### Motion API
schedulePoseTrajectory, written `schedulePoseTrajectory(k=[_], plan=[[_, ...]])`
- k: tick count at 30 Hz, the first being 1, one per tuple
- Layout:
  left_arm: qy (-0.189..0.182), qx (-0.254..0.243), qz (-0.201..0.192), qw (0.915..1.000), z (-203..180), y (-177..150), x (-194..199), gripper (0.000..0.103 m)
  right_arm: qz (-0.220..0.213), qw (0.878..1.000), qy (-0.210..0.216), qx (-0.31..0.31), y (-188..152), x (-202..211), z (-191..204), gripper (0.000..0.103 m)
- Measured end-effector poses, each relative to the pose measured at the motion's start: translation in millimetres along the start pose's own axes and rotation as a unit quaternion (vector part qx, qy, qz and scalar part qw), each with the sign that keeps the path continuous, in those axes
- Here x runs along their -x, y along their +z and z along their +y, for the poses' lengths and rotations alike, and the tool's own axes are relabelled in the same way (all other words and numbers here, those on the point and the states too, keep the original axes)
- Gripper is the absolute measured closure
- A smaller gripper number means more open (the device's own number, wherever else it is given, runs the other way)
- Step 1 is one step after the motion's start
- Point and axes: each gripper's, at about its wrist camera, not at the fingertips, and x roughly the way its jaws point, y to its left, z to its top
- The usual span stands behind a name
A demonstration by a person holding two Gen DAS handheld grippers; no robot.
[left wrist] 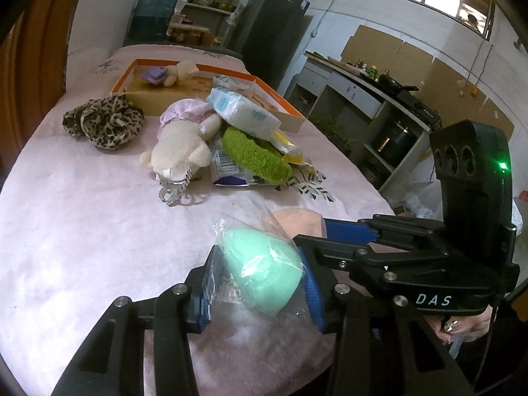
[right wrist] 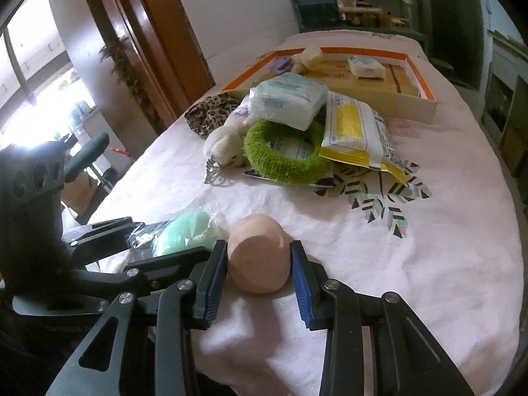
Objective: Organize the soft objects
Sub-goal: 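Grasp the bagged green sponge with the left gripper while the right grasps the peach sponge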
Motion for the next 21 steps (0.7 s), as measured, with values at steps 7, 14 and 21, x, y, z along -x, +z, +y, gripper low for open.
schedulePoseTrajectory(k=[7, 14, 21], plan=[[0.001, -0.004, -0.005, 1.0000, -1.1, 1.1, 2.4, 0.059, -0.006, 1.000, -0.002, 0.000, 1.4, 2.8, -0.5, 0.065], [0.000, -0.009, -0.011, 0.9999, -2.2, 4.0, 5.2, 0.059, -0.022, 1.000, -0.011, -0.003, 5.9, 10.5, -4.4, 0.065], [0.001, -0.008, -0.022, 0.9997, -1.8, 11.9, 10.6, 0.059, -0.038, 0.999, -0.027, -0.003, 13.9, 18.9, -11.5, 0.065]])
